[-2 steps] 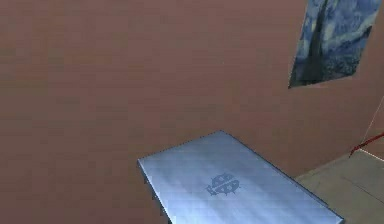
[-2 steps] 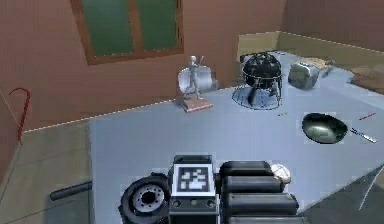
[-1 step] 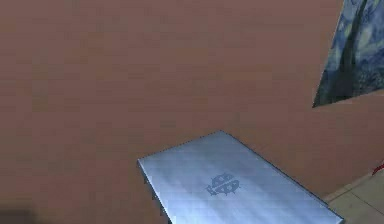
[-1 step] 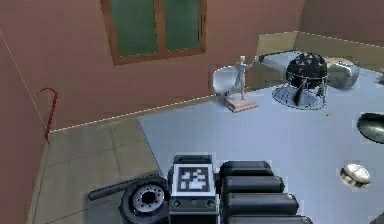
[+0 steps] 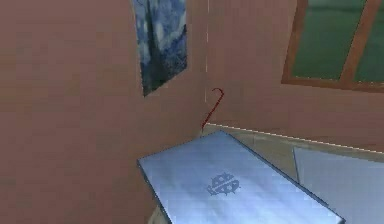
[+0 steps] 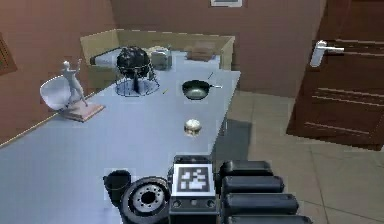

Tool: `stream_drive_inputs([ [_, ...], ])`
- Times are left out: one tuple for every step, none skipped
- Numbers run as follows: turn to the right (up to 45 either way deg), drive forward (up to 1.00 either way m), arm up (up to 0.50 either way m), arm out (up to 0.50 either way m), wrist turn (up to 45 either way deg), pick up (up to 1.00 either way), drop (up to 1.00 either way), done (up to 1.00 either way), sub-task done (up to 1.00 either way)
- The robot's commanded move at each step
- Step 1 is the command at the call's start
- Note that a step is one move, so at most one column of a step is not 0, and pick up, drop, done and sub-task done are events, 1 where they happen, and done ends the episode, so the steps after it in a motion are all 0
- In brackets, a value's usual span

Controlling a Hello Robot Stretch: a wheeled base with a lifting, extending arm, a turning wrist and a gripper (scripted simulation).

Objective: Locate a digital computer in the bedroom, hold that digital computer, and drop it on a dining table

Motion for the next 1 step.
stream_drive_inputs([
  [15.0, 0.00, 0.00, 0.00, 0.0, 0.00, 0.00, 0.00, 0.00],
])
